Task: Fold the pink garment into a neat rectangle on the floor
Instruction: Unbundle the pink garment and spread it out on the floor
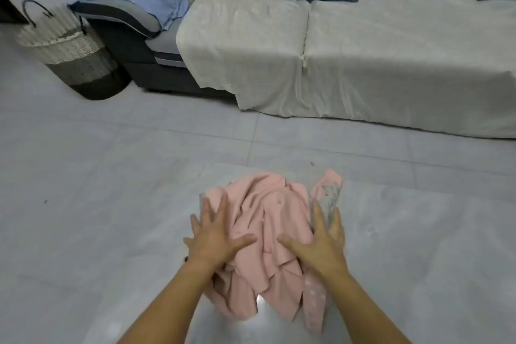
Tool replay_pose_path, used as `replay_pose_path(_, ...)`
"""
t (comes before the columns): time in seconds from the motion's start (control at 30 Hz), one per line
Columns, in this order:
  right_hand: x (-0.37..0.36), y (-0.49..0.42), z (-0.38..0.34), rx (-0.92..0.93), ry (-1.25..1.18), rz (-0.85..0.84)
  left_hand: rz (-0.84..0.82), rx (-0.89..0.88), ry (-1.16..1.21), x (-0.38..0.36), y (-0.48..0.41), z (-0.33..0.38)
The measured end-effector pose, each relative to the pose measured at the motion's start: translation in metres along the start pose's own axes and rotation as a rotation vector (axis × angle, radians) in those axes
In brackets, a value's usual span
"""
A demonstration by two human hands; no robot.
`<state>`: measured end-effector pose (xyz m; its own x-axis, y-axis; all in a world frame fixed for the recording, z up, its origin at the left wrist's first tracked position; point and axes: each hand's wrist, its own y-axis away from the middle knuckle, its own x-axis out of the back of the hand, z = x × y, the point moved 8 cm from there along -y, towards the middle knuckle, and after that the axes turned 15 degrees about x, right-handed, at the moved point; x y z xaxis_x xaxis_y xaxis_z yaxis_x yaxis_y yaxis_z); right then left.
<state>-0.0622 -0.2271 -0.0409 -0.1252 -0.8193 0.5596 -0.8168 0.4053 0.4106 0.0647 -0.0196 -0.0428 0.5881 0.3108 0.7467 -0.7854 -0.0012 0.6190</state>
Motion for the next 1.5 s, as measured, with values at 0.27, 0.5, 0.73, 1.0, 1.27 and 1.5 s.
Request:
replay_pose_path(0.27,-0.041,-0.026,0.01,0.093,0.305,-0.064,0.11,-0.192,-0.111,-0.053,-0.007,0.004)
replay_pose_path(0.5,-0.047,0.0,0.022,0.247,0.45,-0.048,0.19,-0.256,-0.06,-0.081,0.041,0.021)
replay_pose_path(0.73,-0.012,0.071,0.086,0.185,0.515,-0.075,0.115,-0.278,-0.154,-0.148,0.115,0.03)
replay_pose_path(1.0,0.074,0.167,0.201,0.049,0.528,-0.044,0.036,-0.314,-0.22,-0.265,0.226,0.077)
replay_pose_path(1.27,0.13,0.218,0.277,-0.026,0.527,-0.082,-0.032,-0.346,-0.147,-0.331,0.297,0.118)
replay_pose_path(1.5,0.144,0.213,0.281,0.049,0.542,-0.08,0.033,-0.35,-0.166,-0.335,0.301,0.131)
